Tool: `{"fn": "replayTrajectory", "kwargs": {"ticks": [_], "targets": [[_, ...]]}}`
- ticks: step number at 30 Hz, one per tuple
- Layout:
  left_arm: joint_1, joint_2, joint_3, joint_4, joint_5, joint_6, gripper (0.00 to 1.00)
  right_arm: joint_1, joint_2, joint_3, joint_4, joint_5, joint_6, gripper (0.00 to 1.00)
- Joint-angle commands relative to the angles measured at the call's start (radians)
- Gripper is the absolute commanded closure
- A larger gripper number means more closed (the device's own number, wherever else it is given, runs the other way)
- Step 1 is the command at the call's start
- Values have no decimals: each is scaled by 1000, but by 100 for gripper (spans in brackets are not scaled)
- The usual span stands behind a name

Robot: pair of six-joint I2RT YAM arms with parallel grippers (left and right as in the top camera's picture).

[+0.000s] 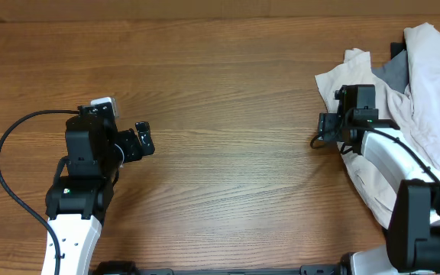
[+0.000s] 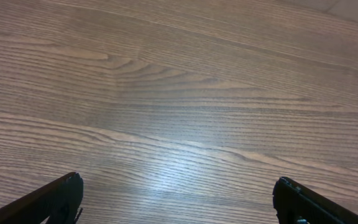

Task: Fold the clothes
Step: 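Move the right gripper to the beige shorts' edge and grasp it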

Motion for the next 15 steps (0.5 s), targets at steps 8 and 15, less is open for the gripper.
{"fn": "replayTrajectory", "kwargs": {"ticks": [8,15], "targets": [[5,5,27,11,18,15,0,-3,92,23,29,67,3,51],[5,5,27,11,18,15,0,-3,104,22,29,83,2,70]]}}
